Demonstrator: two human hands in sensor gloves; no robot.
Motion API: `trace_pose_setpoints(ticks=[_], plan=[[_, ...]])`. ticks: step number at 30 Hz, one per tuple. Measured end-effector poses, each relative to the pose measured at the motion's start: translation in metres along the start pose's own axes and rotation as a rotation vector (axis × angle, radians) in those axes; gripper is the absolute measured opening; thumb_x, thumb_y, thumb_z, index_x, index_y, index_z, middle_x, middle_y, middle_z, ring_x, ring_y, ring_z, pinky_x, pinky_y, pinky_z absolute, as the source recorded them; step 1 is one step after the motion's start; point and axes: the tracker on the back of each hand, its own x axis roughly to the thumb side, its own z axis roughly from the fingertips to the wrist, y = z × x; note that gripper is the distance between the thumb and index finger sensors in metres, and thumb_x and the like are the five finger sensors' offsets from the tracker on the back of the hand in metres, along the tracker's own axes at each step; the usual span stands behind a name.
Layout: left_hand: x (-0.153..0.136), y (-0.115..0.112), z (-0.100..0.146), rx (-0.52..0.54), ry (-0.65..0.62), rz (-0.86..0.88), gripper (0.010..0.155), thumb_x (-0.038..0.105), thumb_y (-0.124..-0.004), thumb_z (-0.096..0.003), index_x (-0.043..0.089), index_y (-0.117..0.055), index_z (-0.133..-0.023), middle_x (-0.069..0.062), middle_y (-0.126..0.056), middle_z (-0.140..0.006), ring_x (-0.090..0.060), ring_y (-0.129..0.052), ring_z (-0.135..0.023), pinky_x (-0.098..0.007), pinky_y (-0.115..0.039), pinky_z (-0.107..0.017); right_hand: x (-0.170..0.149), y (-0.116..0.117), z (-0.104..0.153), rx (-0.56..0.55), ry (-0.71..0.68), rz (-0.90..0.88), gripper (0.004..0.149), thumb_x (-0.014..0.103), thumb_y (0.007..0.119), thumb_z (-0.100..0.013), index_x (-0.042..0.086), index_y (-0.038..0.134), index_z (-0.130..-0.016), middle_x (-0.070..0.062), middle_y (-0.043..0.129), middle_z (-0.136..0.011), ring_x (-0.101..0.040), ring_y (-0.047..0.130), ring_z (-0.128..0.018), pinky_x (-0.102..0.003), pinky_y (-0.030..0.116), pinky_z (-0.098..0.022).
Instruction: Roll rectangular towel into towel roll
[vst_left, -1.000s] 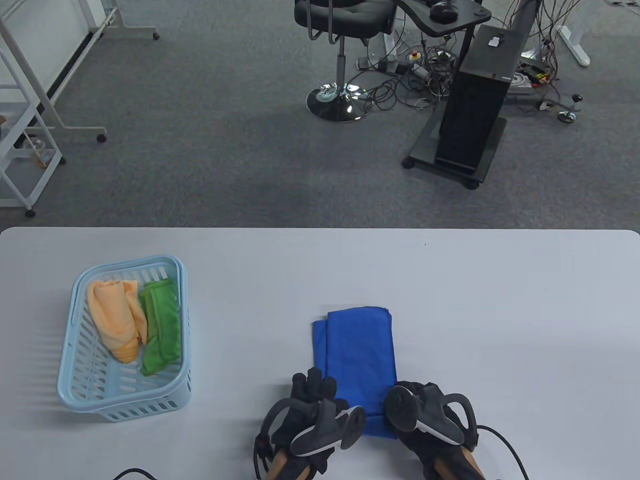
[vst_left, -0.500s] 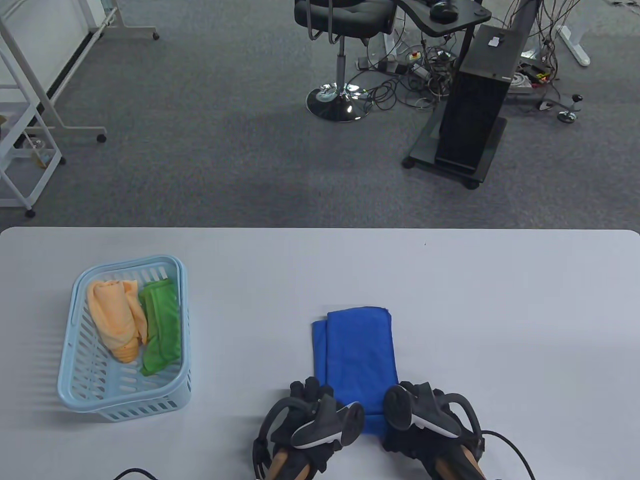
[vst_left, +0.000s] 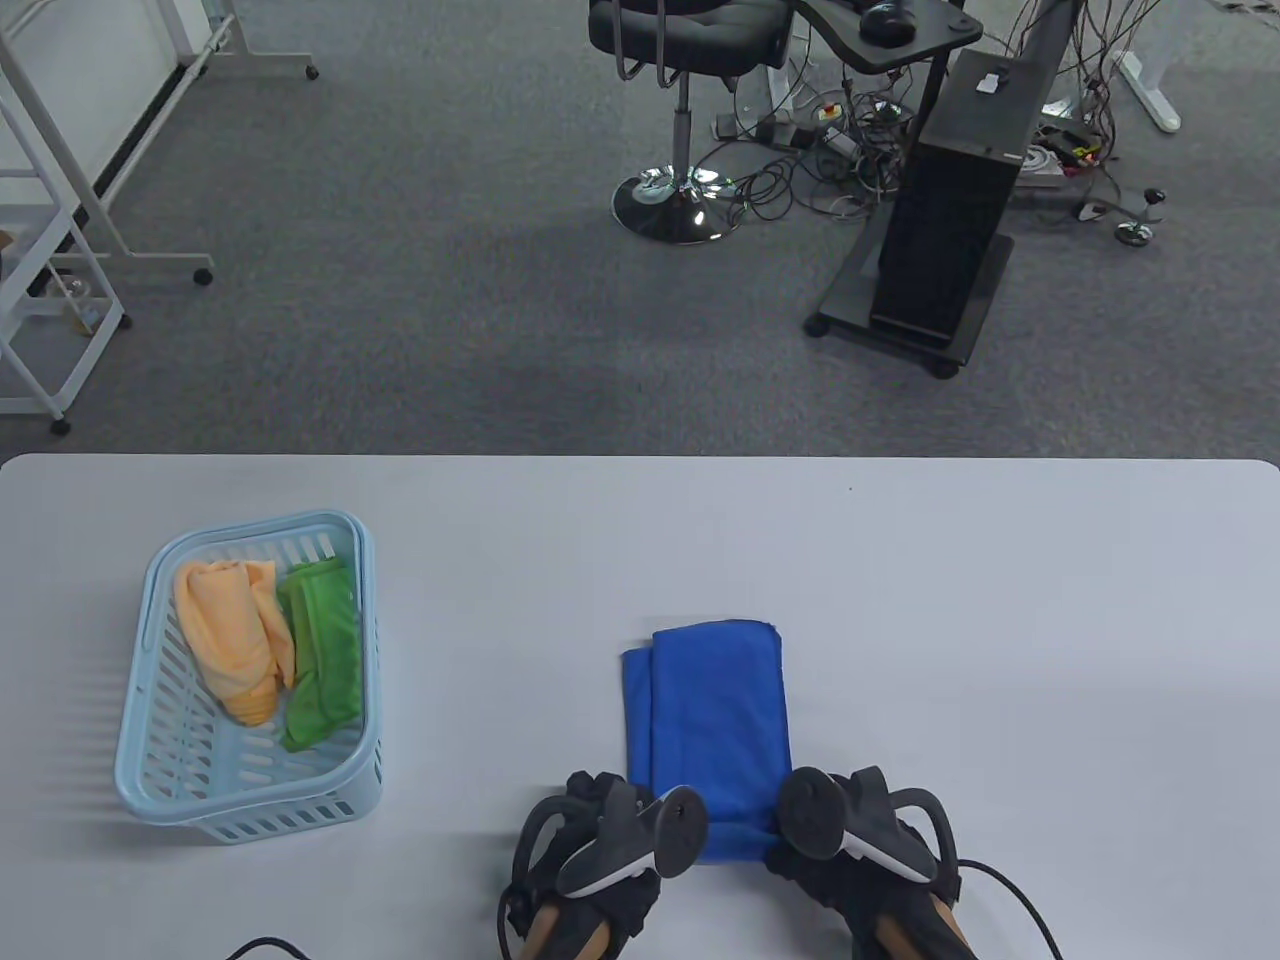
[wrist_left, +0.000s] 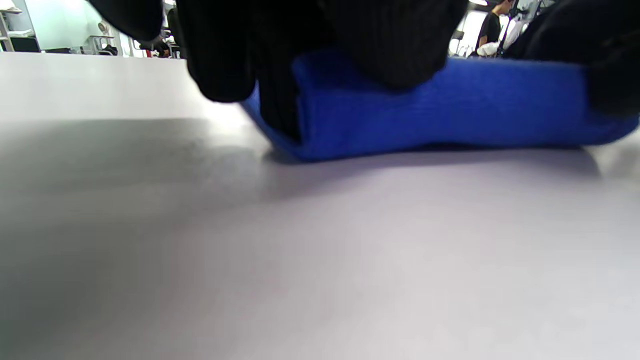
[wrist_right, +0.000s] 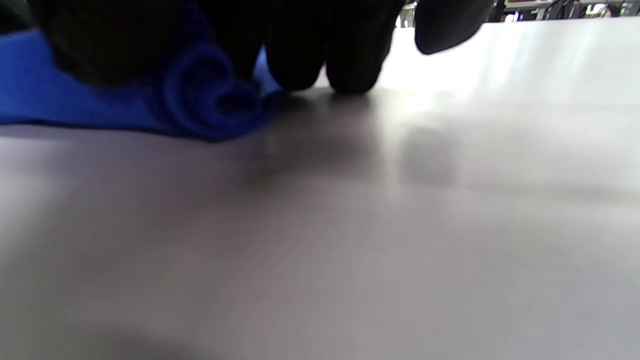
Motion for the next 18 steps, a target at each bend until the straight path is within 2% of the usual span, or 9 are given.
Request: trace_pose_setpoints(ticks=[3,5,6,8,10,11,14,16,18], plan=[[-0.002,0.0,-0.001,-0.041,-0.021,0.01,0.047,0.037,-0.073,-0.0388,0.017,-0.09,-0.078,-0.006,-0.104,-0.066,-0.034,-0.086,-0.083,-0.066,-0.056,-0.066,-0.004,-0.002,0.001,-0.019,-0.024,-0.034,0.053,0.048,0.072,-0.028,0.018,0.087,-0.069,-0.005,0.068,-0.093,-0.03,0.074,-0.089,-0.062,0.055,-0.068],[-0.002,-0.003,-0.001,-0.062,-0.003,0.024,0.048,0.037,-0.072,-0.0386,0.016,-0.091,-0.077,-0.007,-0.104,-0.063,-0.033,-0.086,-0.081,-0.066,-0.056,-0.066,-0.007,-0.003,0.001,-0.018,-0.016,-0.032,0.053,0.05,0.071,-0.027,0.02,0.089,-0.067,-0.004,0.07,-0.091,-0.029,0.075,-0.088,-0.062,0.056,-0.068],[-0.002,-0.003,-0.001,-0.059,0.003,0.016,0.048,0.038,-0.072,-0.0387,0.016,-0.091,-0.077,-0.007,-0.104,-0.063,-0.033,-0.086,-0.081,-0.066,-0.056,-0.067,-0.008,-0.003,0.001,-0.022,-0.01,-0.025,0.053,0.051,0.071,-0.027,0.022,0.087,-0.069,-0.005,0.068,-0.093,-0.03,0.074,-0.089,-0.061,0.055,-0.068],[-0.001,-0.004,-0.003,-0.069,0.03,-0.002,0.048,0.039,-0.073,-0.039,0.016,-0.09,-0.078,-0.007,-0.102,-0.063,-0.034,-0.084,-0.082,-0.066,-0.054,-0.067,-0.008,-0.003,0.002,-0.047,-0.001,-0.019,0.059,0.049,0.074,-0.027,0.024,0.077,-0.081,-0.008,0.061,-0.097,-0.031,0.07,-0.091,-0.062,0.054,-0.068],[0.0,-0.006,-0.004,-0.064,0.054,-0.041,0.048,0.042,-0.074,-0.0389,0.02,-0.088,-0.079,-0.005,-0.099,-0.067,-0.035,-0.079,-0.085,-0.066,-0.052,-0.068,-0.004,-0.006,0.004,-0.082,-0.029,-0.032,0.065,0.046,0.08,-0.026,0.028,0.063,-0.086,-0.007,0.051,-0.099,-0.03,0.065,-0.094,-0.061,0.051,-0.071],[0.0,-0.007,-0.005,-0.061,0.062,-0.045,0.048,0.043,-0.074,-0.039,0.022,-0.085,-0.081,-0.006,-0.095,-0.072,-0.037,-0.074,-0.087,-0.067,-0.048,-0.069,-0.002,-0.007,0.005,-0.108,-0.054,-0.05,0.063,0.043,0.083,-0.026,0.029,0.063,-0.084,-0.006,0.049,-0.099,-0.029,0.065,-0.094,-0.06,0.05,-0.071],[-0.001,-0.007,-0.005,-0.008,0.071,-0.048,0.051,0.043,-0.076,-0.0388,0.026,-0.073,-0.087,-0.007,-0.081,-0.083,-0.039,-0.063,-0.09,-0.067,-0.04,-0.07,0.002,-0.004,0.003,-0.122,-0.071,-0.031,0.047,0.038,0.083,-0.027,0.027,0.076,-0.072,-0.005,0.058,-0.095,-0.028,0.072,-0.089,-0.059,0.055,-0.069],[-0.004,-0.004,-0.004,0.011,0.083,-0.034,0.054,0.046,-0.078,-0.0373,0.027,-0.071,-0.087,-0.007,-0.077,-0.086,-0.039,-0.06,-0.092,-0.067,-0.039,-0.07,0.004,0.001,0.002,-0.079,-0.069,0.023,0.046,0.04,0.081,-0.028,0.029,0.081,-0.072,-0.004,0.062,-0.094,-0.028,0.073,-0.089,-0.059,0.056,-0.069],[-0.009,0.005,0.001,0.021,0.115,0.029,0.056,0.048,-0.077,-0.038,0.025,-0.069,-0.089,-0.009,-0.074,-0.09,-0.04,-0.056,-0.094,-0.067,-0.037,-0.07,0.005,0.002,0.001,-0.096,-0.063,0.025,0.045,0.039,0.08,-0.029,0.029,0.083,-0.072,-0.005,0.065,-0.093,-0.029,0.076,-0.088,-0.059,0.057,-0.068]])
